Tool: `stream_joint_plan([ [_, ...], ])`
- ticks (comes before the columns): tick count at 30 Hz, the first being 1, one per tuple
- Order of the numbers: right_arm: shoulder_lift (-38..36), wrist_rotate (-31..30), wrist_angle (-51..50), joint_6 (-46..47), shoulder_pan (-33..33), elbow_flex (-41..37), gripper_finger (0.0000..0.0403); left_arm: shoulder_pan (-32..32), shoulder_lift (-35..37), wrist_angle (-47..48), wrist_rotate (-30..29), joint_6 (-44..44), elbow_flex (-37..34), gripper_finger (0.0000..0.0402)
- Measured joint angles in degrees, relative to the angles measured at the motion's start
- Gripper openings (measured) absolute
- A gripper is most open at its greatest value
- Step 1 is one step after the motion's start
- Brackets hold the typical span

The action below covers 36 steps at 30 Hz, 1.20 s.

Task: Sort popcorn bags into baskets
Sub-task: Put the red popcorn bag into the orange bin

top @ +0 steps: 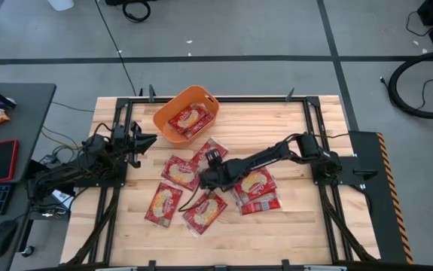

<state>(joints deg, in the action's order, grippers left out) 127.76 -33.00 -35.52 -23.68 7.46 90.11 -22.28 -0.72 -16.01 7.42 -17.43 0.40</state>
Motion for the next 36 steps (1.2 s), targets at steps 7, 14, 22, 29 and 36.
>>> stream_joint_plan([
  [7, 0.0, 3.73, 1.5, -3.34, -2.23, -0.01, 0.0145, 0.0, 0.01, 0.0, 0.0, -0.02, -0.02, 0.0057],
  [14, 0.11, 7.63, 1.39, -3.5, -3.66, -0.03, 0.0053, 0.02, 0.01, 0.0, 0.0, -0.02, 0.0, 0.0057],
  [22, -1.11, 4.3, -3.77, -3.47, -3.8, 2.2, 0.0011, 0.02, -0.02, 0.0, -0.03, -0.02, -0.01, 0.0057],
  [29, -9.08, 2.12, -9.07, -0.35, -4.56, 3.26, 0.0005, 0.02, -0.02, -0.28, 0.35, -0.02, 0.0, 0.0057],
  [36, -14.82, -2.44, -7.85, -2.05, -6.09, 3.35, 0.0003, 0.01, -0.02, -0.37, 0.35, -0.02, -0.01, 0.0057],
])
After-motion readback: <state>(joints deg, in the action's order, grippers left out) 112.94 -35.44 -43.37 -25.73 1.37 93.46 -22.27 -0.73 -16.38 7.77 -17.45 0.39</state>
